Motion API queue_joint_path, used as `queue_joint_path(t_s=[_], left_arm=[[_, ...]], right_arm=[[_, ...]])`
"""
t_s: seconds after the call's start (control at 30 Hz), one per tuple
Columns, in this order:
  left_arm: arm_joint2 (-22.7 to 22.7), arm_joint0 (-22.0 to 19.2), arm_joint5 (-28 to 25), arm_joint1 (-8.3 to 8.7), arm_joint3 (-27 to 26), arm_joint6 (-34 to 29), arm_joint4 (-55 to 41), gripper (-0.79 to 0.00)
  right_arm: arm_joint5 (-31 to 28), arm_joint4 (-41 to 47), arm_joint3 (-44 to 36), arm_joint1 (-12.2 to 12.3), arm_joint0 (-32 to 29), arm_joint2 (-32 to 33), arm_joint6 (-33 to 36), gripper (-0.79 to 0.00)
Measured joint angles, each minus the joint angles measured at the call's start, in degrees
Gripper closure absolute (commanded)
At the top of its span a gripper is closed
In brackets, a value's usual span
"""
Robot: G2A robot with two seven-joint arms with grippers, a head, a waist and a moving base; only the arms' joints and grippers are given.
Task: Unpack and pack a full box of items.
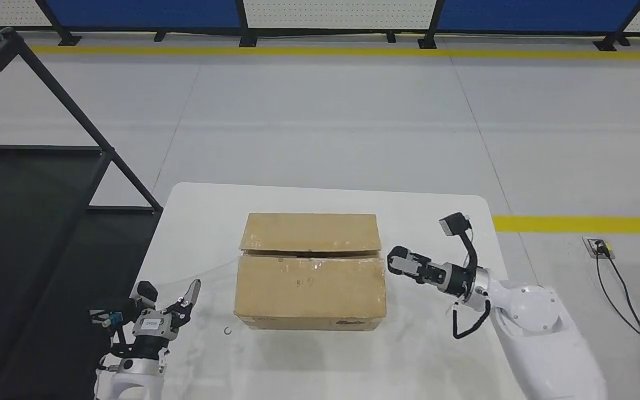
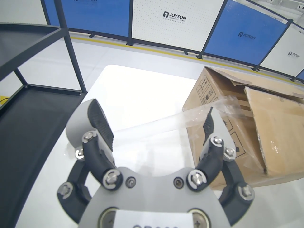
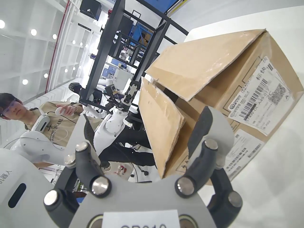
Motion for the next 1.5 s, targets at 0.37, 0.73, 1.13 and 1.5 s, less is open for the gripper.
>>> queue_joint_path(t_s=[0.37,0.73,1.13,1.5], left_arm=[[0.21,-0.29,-0.13,-0.12,0.38,-0.58,0.09,-0.785],[0.31,0.02,-1.47,-0.43,-0.90,0.91,-0.98,-0.785],[0.08,2.59,-8.70,-0.39,-4.48,4.07,-0.20,-0.785],[-0.06,5.88,-18.96,0.23,-5.99,4.67,6.47,-0.785]], right_arm=[[-2.28,0.05,-2.09,0.37,-0.75,-1.69,0.02,-0.785],[-8.91,3.61,-11.60,1.88,-7.96,0.96,4.23,-0.785],[-12.49,1.62,-21.13,3.66,-15.19,2.89,4.34,-0.785],[-15.74,-8.61,-24.73,6.60,-18.73,0.33,1.10,-0.785]])
